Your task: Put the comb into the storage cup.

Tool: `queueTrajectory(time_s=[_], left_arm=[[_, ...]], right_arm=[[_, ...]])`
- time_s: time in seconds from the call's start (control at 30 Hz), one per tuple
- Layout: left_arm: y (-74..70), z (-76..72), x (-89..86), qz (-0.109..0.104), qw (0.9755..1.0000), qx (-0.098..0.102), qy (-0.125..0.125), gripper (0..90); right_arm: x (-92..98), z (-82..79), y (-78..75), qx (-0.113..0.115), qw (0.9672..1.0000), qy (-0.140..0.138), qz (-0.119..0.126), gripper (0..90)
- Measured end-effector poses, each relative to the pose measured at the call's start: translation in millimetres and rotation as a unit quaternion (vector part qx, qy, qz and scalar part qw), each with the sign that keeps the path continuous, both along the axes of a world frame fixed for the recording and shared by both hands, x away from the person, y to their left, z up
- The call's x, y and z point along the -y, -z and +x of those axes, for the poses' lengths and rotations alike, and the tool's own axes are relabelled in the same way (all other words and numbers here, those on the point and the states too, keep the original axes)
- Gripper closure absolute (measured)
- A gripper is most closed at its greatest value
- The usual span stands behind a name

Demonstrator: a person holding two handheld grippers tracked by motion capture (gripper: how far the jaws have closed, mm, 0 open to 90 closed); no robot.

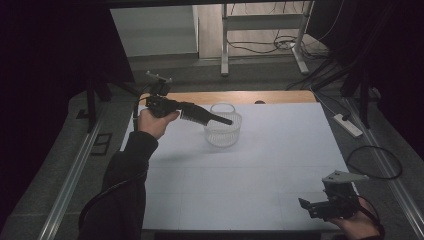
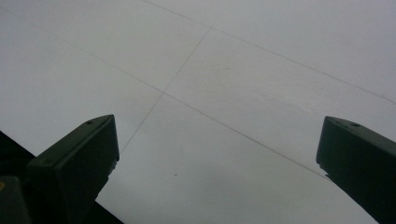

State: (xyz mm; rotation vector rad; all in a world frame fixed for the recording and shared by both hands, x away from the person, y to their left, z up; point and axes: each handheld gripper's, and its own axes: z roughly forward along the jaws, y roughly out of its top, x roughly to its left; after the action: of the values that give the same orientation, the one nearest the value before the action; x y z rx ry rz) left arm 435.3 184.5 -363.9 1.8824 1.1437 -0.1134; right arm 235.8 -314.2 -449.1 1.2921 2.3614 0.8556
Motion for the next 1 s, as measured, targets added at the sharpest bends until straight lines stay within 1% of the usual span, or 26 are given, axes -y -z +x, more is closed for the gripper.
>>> queueTrajectory(time_s=[0.1, 0.2, 0.43, 0.7, 0.87, 1.0], left_arm=[[2.7, 2.9, 0.9, 0.002, 1.0000, -0.002, -0.001, 84.2], [5.4, 6.0, 3.1, 0.007, 1.0000, -0.005, -0.002, 84.2], [12.0, 13.4, 12.8, 0.017, 0.9998, -0.011, -0.002, 84.2], [18.5, 22.4, 21.4, 0.023, 0.9995, -0.020, -0.003, 84.2], [25.1, 27.1, 25.4, 0.025, 0.9993, -0.027, -0.002, 84.2], [30.7, 30.0, 26.7, 0.022, 0.9993, -0.032, -0.005, 84.2]], right_arm=[[1.9, -1.6, -0.9, 0.007, 1.0000, 0.006, -0.001, 0.5], [2.8, -2.1, -1.0, 0.007, 0.9999, 0.009, -0.002, 0.7], [3.1, -2.3, -0.9, 0.008, 0.9999, 0.007, -0.001, 1.2], [2.7, -2.3, -0.6, 0.007, 1.0000, 0.005, -0.004, 2.0], [2.3, -2.8, -0.7, 0.009, 0.9999, 0.002, -0.005, 2.5], [2.5, -2.8, -0.7, 0.008, 1.0000, 0.002, -0.004, 2.7]])
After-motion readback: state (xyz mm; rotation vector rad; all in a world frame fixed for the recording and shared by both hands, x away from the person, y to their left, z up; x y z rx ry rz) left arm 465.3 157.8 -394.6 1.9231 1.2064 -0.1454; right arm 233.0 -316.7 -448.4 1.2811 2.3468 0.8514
